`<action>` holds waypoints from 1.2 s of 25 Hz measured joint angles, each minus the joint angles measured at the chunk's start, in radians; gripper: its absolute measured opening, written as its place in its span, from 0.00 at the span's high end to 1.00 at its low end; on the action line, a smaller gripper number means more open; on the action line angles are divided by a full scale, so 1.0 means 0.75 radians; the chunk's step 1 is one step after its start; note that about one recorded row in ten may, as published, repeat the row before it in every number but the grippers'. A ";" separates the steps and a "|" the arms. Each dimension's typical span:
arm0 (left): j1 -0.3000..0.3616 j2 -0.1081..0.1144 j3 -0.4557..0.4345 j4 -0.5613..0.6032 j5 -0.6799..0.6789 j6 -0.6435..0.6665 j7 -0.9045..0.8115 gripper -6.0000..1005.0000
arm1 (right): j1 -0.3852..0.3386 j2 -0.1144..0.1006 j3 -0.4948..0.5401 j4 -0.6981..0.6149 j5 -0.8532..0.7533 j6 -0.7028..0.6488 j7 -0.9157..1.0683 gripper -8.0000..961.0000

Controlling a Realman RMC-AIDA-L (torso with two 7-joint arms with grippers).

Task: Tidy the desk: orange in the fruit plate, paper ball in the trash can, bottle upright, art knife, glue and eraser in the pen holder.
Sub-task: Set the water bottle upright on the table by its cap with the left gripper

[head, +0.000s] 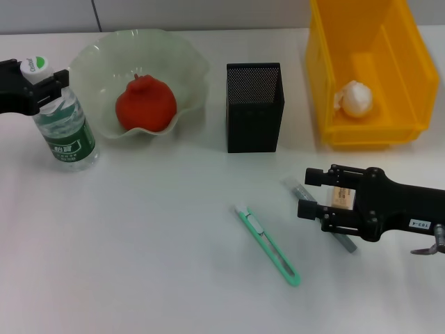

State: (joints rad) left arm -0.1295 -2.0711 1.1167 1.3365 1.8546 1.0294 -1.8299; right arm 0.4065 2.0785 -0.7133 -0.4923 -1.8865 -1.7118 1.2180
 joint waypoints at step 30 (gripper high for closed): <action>0.015 0.004 -0.053 -0.024 -0.210 0.036 0.087 0.42 | 0.014 0.000 0.000 0.000 0.000 0.006 -0.020 0.29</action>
State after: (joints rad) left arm -0.1185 -2.0679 1.0769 1.3189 1.6968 1.0564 -1.7648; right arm 0.4174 2.0785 -0.7133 -0.4926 -1.8865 -1.7070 1.2028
